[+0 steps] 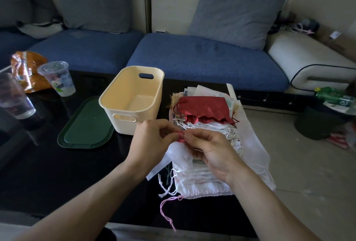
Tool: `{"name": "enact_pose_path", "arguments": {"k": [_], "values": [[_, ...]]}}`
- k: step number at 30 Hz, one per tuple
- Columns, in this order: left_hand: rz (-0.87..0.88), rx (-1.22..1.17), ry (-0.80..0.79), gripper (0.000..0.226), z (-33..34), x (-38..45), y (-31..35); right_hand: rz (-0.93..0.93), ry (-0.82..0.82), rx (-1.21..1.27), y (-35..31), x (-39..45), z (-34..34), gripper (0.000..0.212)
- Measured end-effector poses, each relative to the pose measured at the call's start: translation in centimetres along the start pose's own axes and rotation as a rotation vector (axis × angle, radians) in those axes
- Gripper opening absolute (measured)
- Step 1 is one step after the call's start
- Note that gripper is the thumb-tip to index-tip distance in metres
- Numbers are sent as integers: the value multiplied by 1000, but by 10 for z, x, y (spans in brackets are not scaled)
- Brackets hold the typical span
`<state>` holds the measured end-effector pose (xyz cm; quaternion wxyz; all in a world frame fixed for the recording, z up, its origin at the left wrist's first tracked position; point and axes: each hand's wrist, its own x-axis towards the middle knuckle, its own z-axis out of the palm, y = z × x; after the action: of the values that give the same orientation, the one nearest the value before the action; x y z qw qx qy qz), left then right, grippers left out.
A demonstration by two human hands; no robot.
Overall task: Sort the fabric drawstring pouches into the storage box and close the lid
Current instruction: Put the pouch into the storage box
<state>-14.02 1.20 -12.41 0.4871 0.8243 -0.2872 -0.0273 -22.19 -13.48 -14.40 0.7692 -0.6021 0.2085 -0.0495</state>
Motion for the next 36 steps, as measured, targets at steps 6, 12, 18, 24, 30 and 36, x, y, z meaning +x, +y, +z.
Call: {"name": "enact_pose_path", "arguments": {"k": [6, 12, 18, 24, 30, 36], "values": [[-50, 38, 52, 13, 0, 2, -7, -70, -3, -191, -5, -1, -2, 9], [-121, 60, 11, 12, -4, 4, -8, -134, -44, -273, -7, -6, -2, 9], [-204, 35, -169, 7, -8, 5, -13, -158, -62, -341, -1, -4, 1, 11], [-288, -48, -200, 4, -12, 11, -23, -230, -138, -396, 6, -2, 7, 19], [-409, -221, -242, 8, -9, 14, -25, -280, -139, -570, 10, 3, 3, 39], [-420, -244, -232, 9, -3, 14, -19, -277, -61, -529, 15, 4, 5, 36]]}}
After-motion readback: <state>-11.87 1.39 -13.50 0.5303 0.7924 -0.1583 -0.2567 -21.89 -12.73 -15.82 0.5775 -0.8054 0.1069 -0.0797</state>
